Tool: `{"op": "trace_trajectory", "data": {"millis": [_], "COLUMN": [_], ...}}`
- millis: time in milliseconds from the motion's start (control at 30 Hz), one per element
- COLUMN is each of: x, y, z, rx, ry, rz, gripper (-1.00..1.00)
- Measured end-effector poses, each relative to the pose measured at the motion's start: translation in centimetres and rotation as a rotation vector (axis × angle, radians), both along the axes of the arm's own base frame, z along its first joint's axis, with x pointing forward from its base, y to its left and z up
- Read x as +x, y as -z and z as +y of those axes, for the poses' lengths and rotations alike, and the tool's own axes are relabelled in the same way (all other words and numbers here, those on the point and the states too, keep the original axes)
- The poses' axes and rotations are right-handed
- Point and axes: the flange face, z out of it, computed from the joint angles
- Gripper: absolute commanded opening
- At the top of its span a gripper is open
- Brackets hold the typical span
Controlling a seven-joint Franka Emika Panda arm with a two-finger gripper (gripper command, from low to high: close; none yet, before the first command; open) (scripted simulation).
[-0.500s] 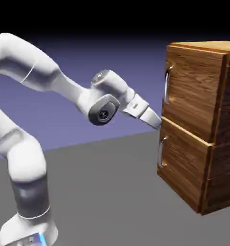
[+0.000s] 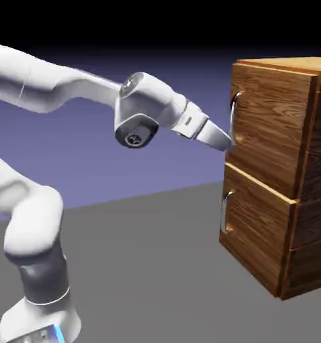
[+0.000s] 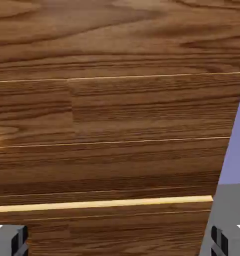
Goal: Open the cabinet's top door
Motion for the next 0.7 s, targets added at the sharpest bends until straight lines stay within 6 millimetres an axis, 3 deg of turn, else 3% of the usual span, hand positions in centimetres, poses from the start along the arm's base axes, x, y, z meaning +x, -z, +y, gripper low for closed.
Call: {"op": "trace_trajectory", "data": {"millis": [367, 700], "x": [-0.9, -0.8], "y": [-3.1, -3.8], "z": [1.3, 4.1], "rx": [0.013, 0.006], "ry": [0.017, 0.014], "rz": [-0.148, -0.277], "gripper": [0.0, 0.0]}}
